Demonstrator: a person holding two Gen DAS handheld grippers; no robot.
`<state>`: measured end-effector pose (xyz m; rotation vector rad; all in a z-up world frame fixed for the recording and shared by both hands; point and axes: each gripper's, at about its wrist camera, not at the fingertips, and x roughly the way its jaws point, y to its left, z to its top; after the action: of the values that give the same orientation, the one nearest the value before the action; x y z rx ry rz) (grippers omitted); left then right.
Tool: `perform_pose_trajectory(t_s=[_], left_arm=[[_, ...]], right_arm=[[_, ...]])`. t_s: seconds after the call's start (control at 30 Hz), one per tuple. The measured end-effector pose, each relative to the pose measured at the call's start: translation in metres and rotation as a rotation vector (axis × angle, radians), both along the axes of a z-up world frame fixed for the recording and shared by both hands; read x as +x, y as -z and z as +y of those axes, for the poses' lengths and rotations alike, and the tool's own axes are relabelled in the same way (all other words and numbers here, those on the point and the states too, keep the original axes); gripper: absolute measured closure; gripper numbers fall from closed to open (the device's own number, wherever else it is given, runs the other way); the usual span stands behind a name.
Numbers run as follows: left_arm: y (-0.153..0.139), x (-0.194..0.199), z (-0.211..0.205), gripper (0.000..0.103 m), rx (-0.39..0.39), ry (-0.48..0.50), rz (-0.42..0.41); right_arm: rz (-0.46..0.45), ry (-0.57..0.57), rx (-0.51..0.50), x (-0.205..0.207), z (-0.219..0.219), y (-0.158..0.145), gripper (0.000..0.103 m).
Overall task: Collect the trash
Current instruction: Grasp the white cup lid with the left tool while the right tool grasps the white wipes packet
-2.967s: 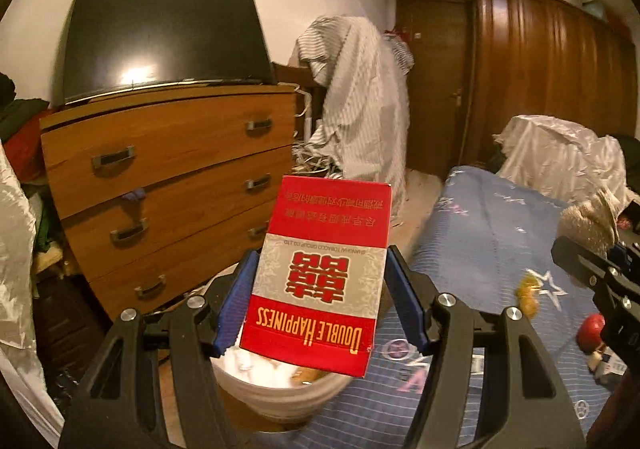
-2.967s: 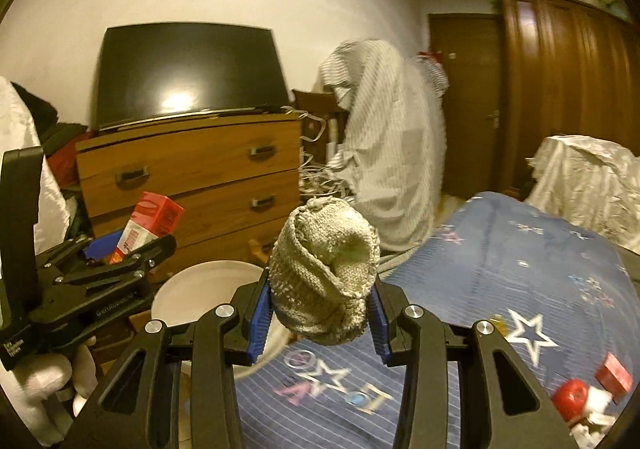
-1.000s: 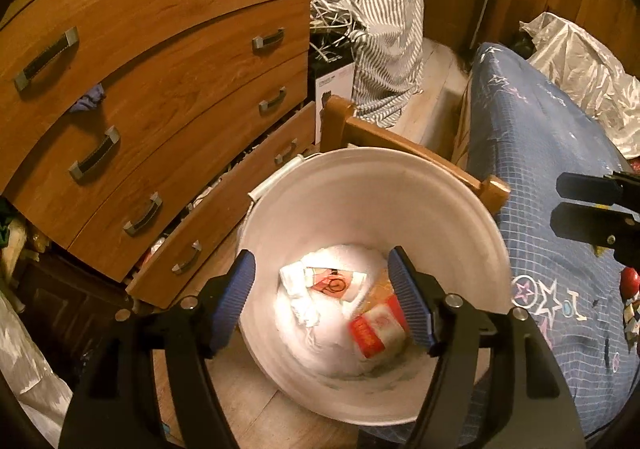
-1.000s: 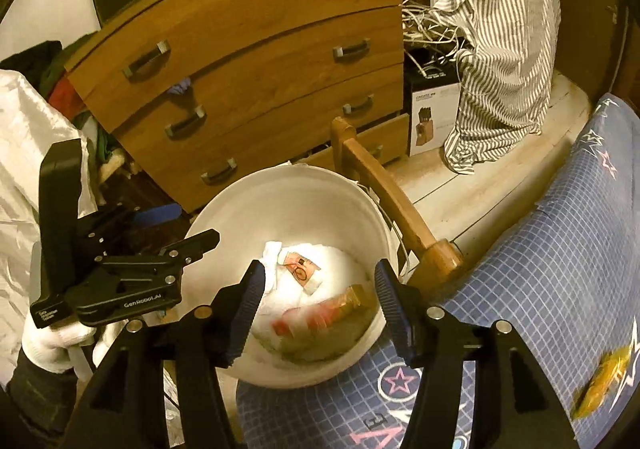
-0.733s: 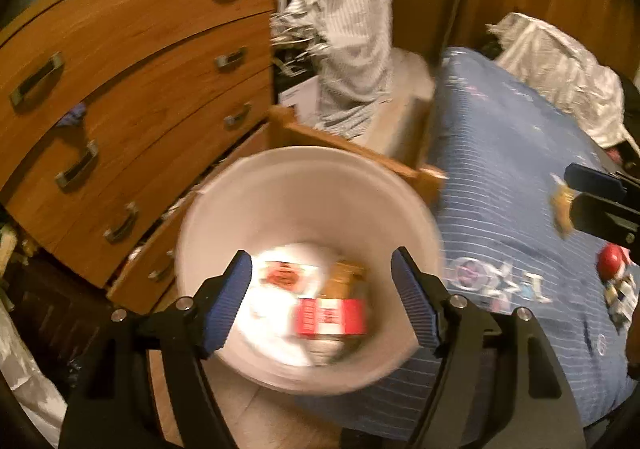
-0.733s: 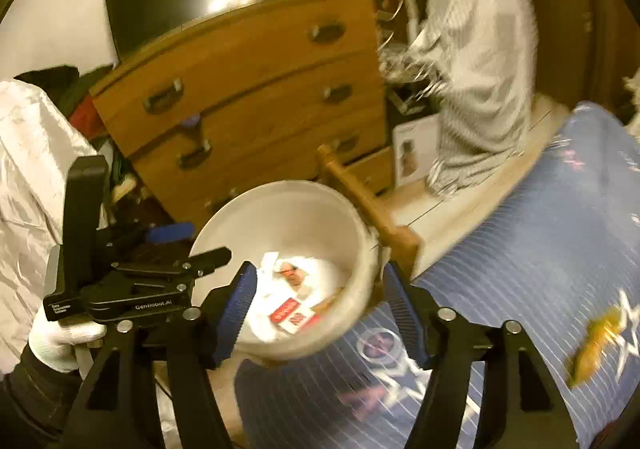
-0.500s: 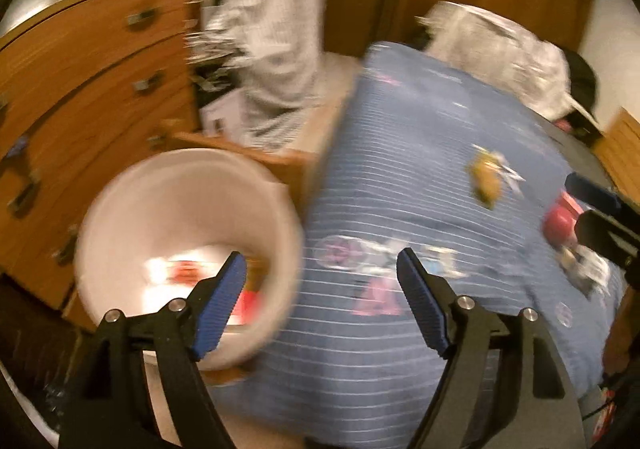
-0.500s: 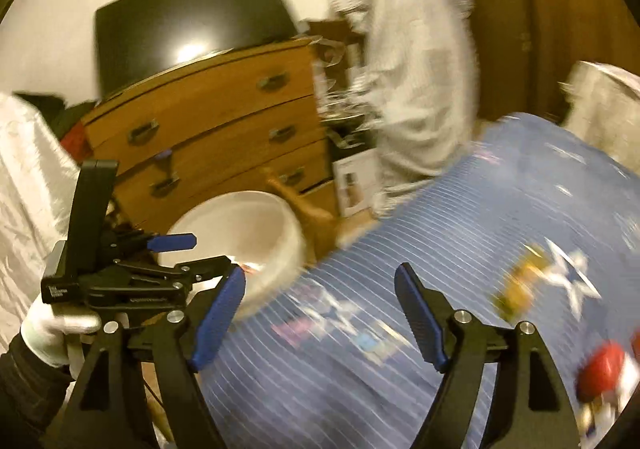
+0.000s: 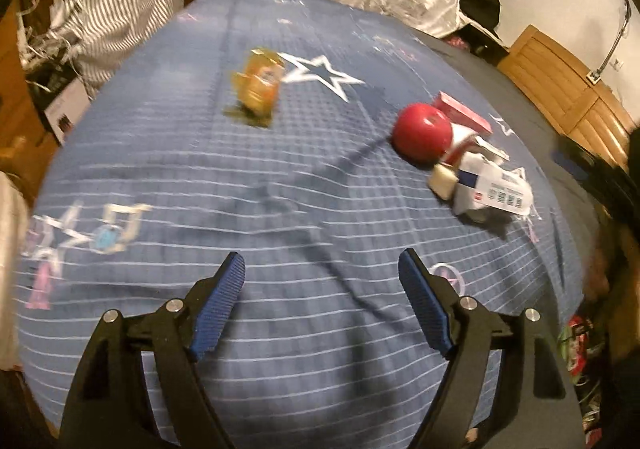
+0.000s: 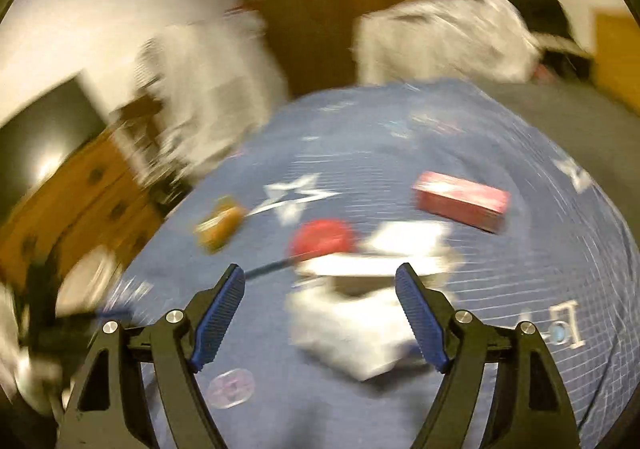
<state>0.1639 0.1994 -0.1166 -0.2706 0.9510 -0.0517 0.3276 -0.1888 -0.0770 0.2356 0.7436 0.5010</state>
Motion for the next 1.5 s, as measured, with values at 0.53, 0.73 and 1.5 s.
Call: perform_pose_trajectory(t_s=[0.53, 0.73, 1.5], left_arm=[[0.023, 0.026, -0.026, 0.023, -0.063, -0.014, 0.052], [0.031, 0.014, -0.022, 0.023, -0.070, -0.060, 0.060], [0.032, -0.039, 0.008, 0.020, -0.048, -0.130, 0.042]], right_arm=[[0.287, -0.092, 0.198, 0.015, 0.035, 0.096, 0.048], [0.182, -0.277, 0.222, -0.051, 0.105, 0.063, 0.045], [-0.067, -0.717, -0.423, -0.159, 0.163, 0.052, 0.044]])
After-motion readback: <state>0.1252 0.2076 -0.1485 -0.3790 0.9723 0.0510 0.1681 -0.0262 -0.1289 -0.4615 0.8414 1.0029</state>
